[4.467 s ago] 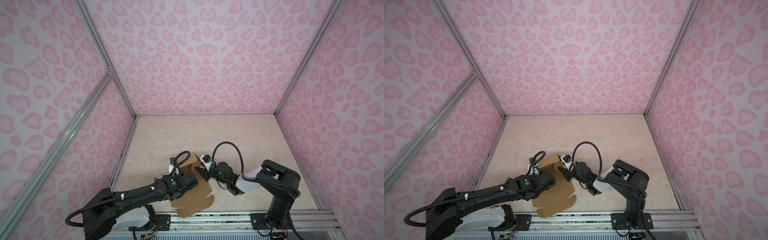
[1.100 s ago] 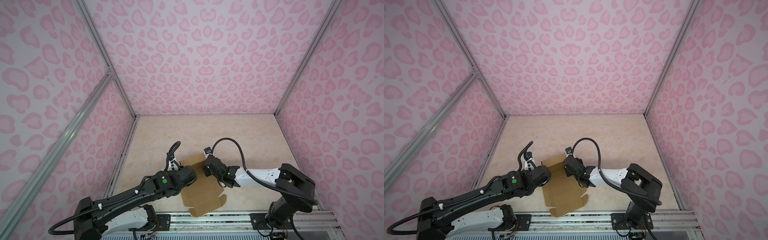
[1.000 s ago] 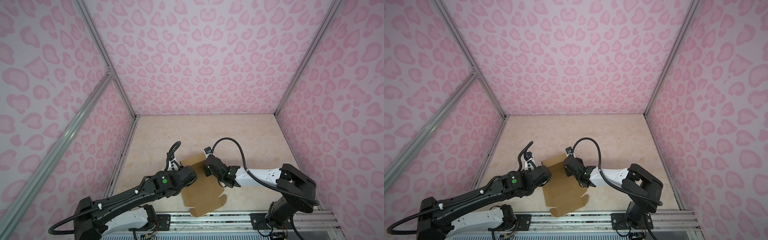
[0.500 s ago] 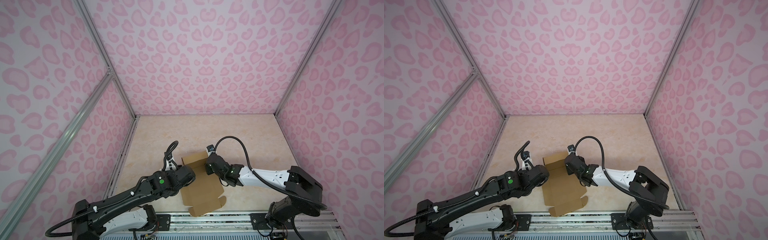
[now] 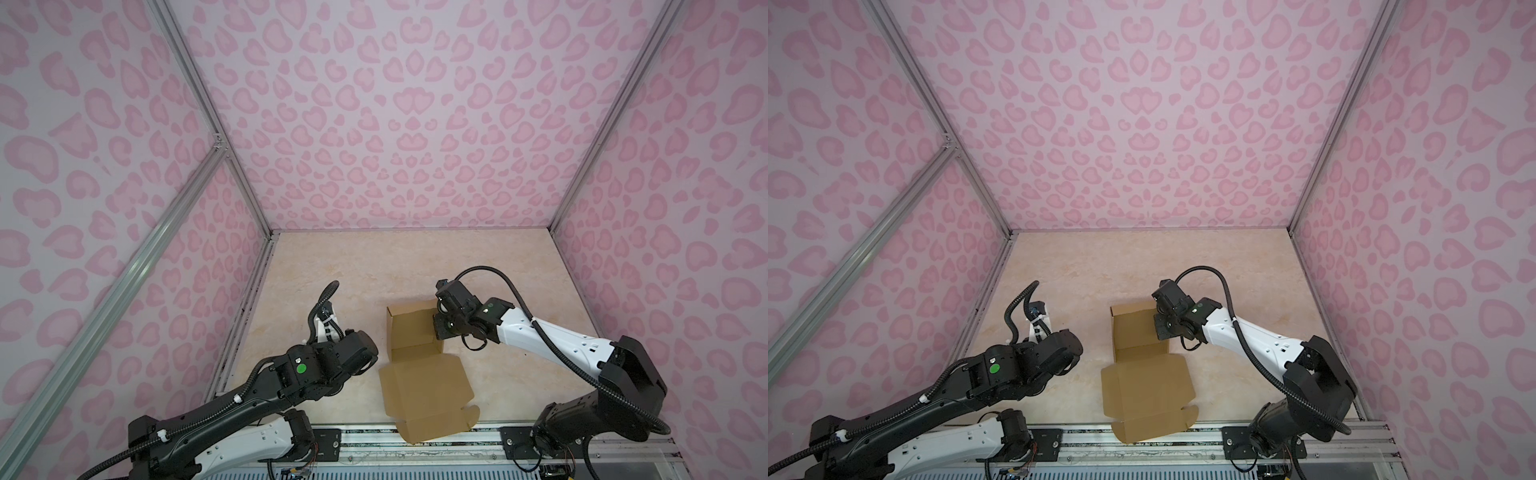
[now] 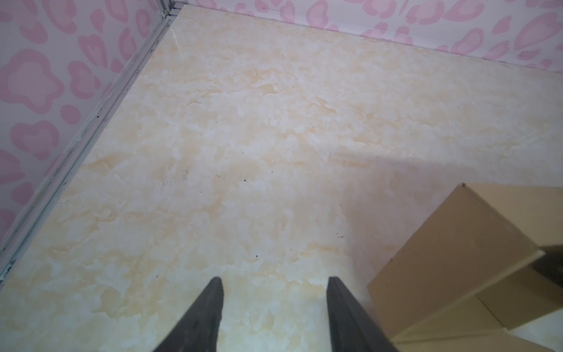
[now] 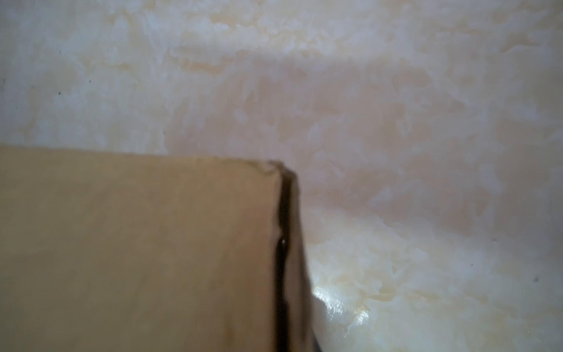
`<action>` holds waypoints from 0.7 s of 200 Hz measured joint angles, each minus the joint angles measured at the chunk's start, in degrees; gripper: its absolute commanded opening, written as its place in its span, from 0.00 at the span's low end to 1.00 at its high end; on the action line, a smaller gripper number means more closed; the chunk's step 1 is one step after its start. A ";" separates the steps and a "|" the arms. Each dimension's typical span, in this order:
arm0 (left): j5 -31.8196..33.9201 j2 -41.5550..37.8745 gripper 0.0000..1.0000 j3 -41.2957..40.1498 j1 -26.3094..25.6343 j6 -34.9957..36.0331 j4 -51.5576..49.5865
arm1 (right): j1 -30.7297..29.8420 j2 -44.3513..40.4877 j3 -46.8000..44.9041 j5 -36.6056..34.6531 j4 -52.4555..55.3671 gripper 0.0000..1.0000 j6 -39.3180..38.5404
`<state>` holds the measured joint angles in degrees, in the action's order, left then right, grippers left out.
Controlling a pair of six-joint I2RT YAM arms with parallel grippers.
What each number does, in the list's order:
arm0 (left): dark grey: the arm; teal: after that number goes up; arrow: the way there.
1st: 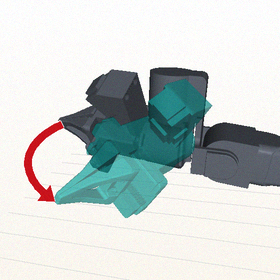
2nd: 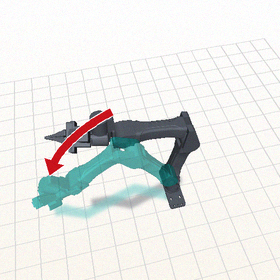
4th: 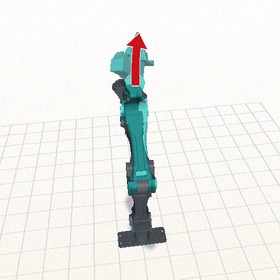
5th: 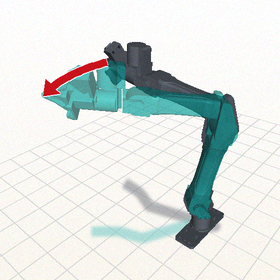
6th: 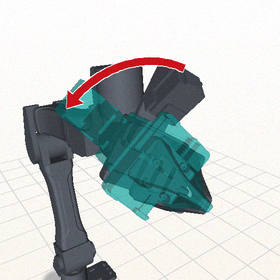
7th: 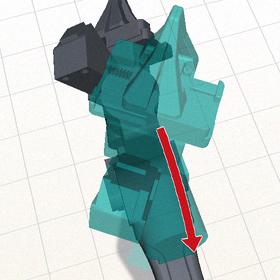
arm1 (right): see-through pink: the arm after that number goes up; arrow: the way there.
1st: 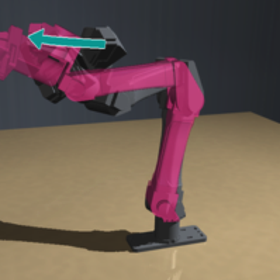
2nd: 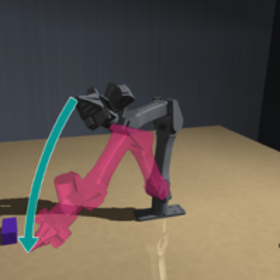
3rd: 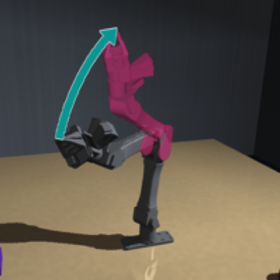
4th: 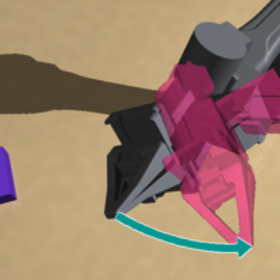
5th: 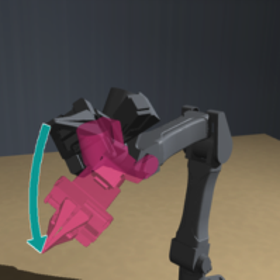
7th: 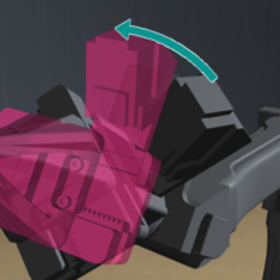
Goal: Assemble paper box
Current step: Turn over the paper box at the center of the table.
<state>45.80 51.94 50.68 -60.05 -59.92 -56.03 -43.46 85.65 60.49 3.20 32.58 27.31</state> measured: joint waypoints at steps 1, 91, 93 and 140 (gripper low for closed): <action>-0.04 0.00 0.58 0.02 0.00 0.00 0.00 | 0.11 0.07 0.13 0.28 0.31 0.00 -0.07; -5.99 2.23 0.59 0.87 0.94 1.49 -0.22 | 5.51 7.58 12.39 11.17 22.51 0.00 -8.09; -6.14 2.32 0.59 0.85 0.98 1.51 -0.13 | 5.60 7.87 12.72 11.15 22.88 0.00 -8.20; -9.09 3.69 0.60 0.76 1.22 2.71 0.90 | 4.20 13.46 14.80 10.82 27.76 0.00 -9.57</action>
<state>36.71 55.64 51.44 -58.83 -57.21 -55.13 -39.27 99.11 75.29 14.02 60.34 17.74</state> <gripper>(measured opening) 0.596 0.064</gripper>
